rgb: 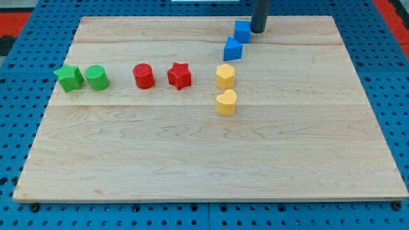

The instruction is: Move the blue cube left a bit

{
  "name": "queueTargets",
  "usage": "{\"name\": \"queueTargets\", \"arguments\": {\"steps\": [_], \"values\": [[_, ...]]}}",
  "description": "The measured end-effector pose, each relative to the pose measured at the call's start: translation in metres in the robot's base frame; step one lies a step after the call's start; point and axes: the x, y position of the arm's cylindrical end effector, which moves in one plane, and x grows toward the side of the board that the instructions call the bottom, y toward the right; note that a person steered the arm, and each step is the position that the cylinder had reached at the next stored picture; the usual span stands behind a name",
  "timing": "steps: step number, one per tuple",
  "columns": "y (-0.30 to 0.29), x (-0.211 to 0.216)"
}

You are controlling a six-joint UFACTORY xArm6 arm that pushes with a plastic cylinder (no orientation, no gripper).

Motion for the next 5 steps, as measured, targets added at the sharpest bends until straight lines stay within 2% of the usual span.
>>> {"name": "queueTargets", "arguments": {"steps": [1, 2, 4, 5], "values": [[0.025, 0.014], [0.024, 0.020], [-0.021, 0.013], [-0.025, 0.008]]}}
